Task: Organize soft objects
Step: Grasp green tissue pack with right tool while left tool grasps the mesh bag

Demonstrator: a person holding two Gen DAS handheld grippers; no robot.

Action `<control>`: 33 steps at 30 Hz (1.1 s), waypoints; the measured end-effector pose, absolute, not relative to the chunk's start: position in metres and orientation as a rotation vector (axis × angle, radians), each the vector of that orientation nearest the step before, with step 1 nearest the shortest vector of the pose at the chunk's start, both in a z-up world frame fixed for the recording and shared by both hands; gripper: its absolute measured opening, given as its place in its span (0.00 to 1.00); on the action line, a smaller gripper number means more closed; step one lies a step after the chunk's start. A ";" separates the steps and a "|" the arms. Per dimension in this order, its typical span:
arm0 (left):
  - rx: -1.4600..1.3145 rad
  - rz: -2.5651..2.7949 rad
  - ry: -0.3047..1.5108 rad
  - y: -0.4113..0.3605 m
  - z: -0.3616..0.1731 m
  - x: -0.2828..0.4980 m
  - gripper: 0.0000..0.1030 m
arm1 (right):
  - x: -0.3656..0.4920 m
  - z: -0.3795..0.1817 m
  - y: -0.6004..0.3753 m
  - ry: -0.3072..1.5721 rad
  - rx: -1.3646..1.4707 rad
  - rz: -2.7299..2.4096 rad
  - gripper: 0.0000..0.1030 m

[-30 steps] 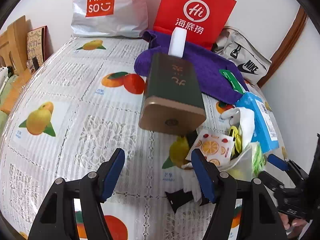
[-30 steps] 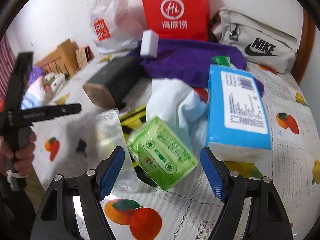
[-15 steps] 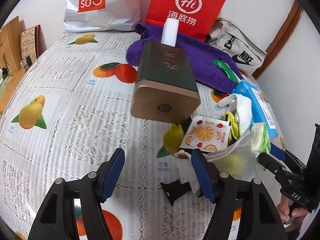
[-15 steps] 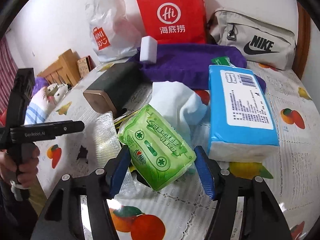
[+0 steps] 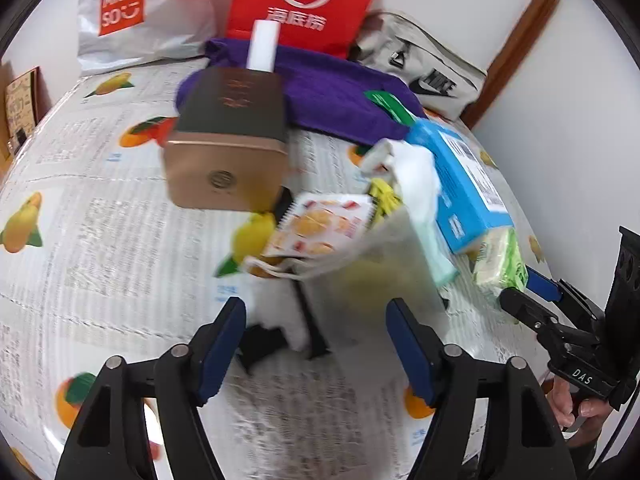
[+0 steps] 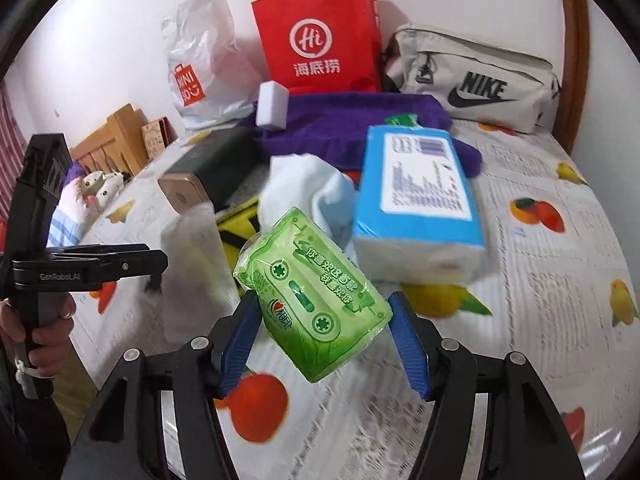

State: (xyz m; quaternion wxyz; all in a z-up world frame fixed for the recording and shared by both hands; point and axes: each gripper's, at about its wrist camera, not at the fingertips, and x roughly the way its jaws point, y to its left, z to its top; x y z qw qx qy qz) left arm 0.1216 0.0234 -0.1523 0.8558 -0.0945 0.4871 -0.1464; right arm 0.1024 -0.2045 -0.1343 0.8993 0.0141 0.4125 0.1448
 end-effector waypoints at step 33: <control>-0.305 -0.254 0.974 0.033 -0.151 0.109 0.35 | 0.102 -0.182 -0.220 0.921 -0.040 0.161 0.75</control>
